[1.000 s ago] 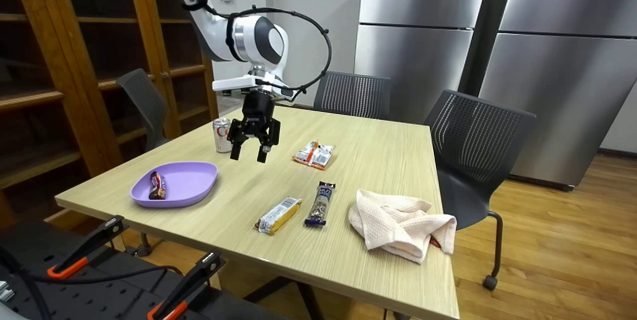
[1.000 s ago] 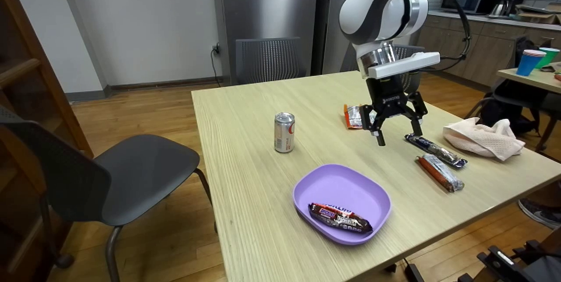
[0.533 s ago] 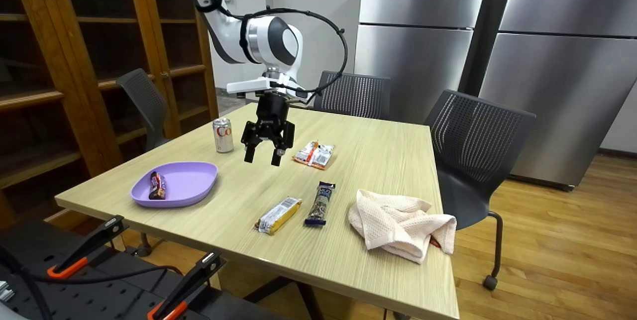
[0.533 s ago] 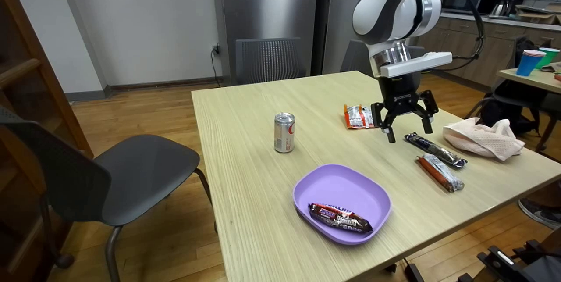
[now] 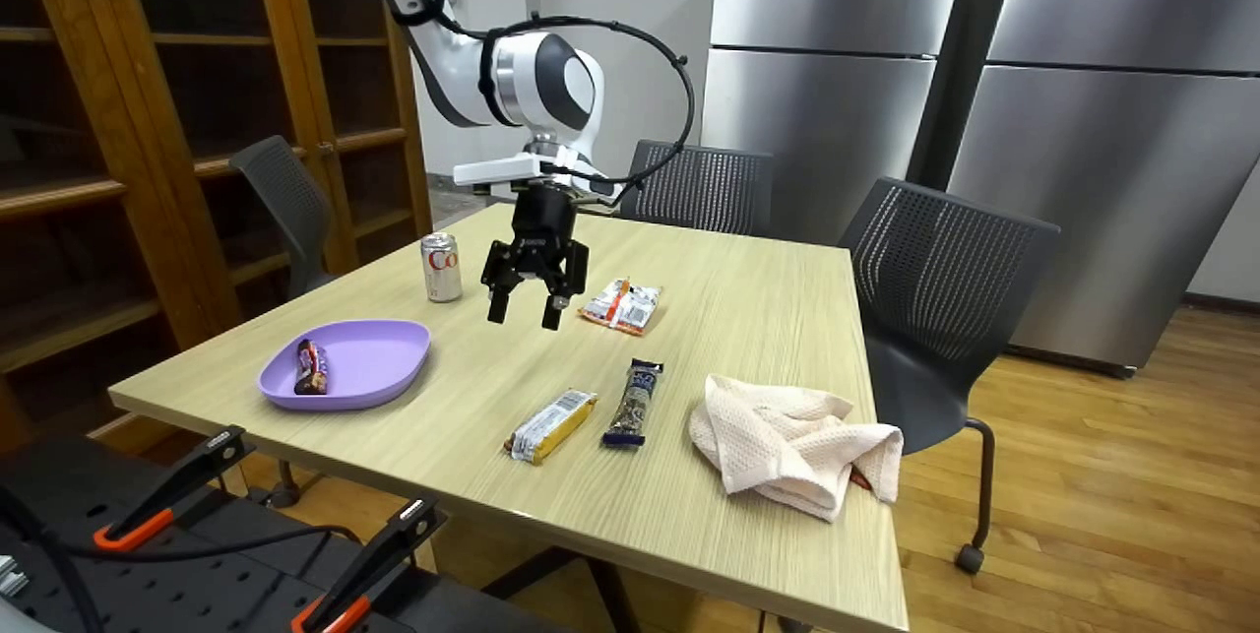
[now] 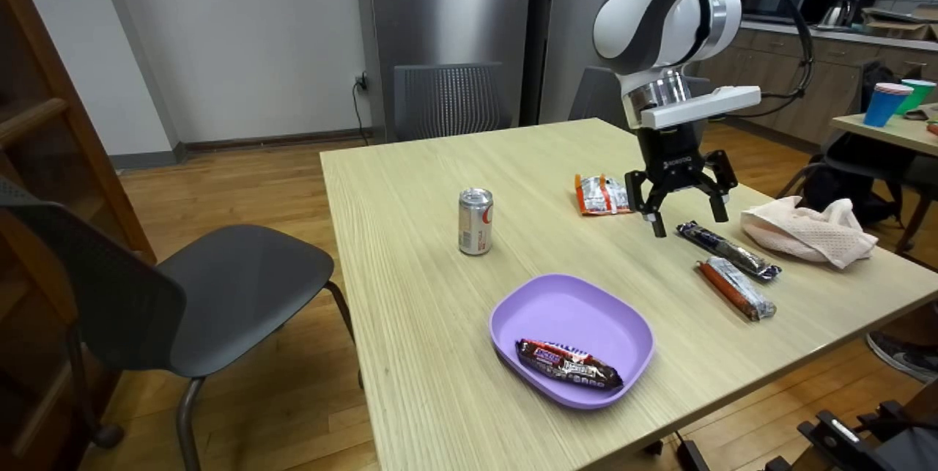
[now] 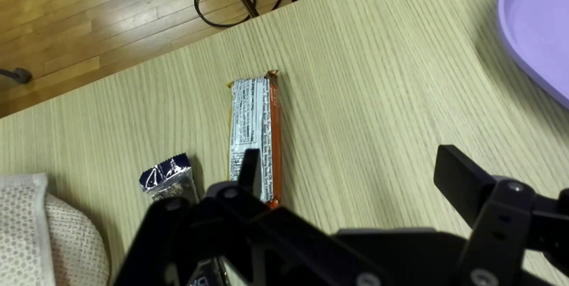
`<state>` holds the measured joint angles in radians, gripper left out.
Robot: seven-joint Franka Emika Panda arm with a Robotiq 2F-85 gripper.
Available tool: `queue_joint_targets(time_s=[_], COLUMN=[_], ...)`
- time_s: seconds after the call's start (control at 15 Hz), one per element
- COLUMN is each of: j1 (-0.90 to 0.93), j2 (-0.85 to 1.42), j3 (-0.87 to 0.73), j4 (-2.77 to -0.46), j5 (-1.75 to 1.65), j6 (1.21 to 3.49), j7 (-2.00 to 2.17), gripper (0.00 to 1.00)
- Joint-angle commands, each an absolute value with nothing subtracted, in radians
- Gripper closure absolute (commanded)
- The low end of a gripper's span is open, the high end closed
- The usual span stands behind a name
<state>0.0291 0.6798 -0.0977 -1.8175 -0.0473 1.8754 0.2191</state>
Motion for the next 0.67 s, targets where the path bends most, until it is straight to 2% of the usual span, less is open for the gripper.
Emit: queue_joint_targets(time_s=[0.0,0.6], j1=[0.023,0.0], j2=[0.681,0.678], j3=[-0.091,-0.087], j4=[-1.814,-1.854], j5=[-0.052,-0.018], j6=[1.873,1.994], j7=[0.222,0.207], gripper=[0.0,0.0])
